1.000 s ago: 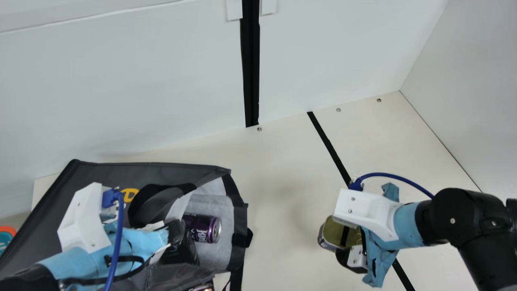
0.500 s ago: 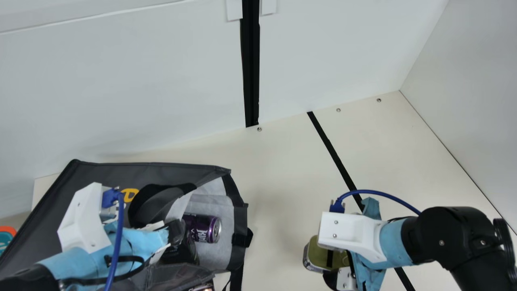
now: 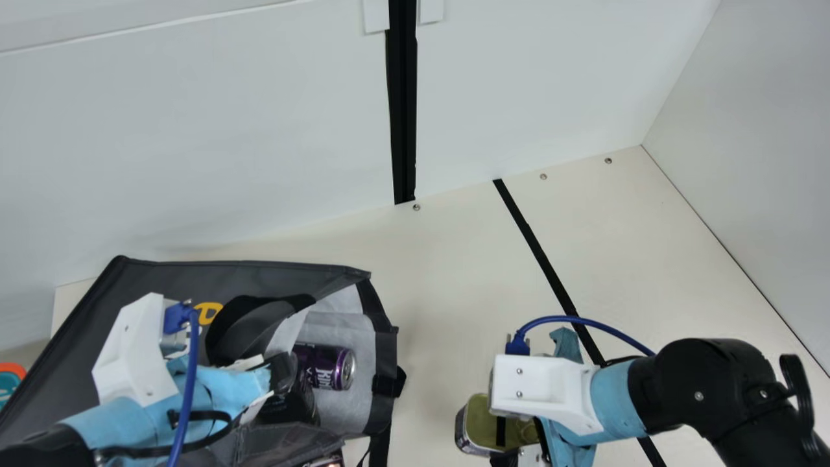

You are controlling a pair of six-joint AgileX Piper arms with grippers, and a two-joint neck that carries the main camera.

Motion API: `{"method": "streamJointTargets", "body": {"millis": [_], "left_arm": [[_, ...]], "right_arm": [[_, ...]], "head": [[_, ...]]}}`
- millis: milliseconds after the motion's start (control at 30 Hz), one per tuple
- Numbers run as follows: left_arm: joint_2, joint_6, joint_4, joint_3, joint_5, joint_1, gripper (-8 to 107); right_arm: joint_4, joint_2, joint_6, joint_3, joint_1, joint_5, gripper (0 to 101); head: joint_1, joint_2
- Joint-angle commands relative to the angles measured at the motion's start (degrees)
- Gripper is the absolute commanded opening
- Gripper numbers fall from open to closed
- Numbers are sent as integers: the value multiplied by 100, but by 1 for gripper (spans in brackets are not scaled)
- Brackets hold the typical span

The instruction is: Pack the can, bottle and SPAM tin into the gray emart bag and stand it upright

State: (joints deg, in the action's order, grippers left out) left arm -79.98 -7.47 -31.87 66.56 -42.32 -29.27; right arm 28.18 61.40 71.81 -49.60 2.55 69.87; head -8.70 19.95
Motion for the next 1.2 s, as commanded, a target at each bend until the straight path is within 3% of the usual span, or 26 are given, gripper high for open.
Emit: {"method": "streamJointTargets", "body": {"millis": [0,600,1167], "left_arm": [[0,0,0,0,0,0,-8],[0,0,0,0,0,0,-8],[0,0,0,0,0,0,-8]], "right_arm": [[277,5,144,25,46,3,0],[2037,451,1164,413,158,-434,0],[2954,1459,1653,160,-541,-1352,0]], "head": [[-130,5],[-130,5],[-130,5]]}}
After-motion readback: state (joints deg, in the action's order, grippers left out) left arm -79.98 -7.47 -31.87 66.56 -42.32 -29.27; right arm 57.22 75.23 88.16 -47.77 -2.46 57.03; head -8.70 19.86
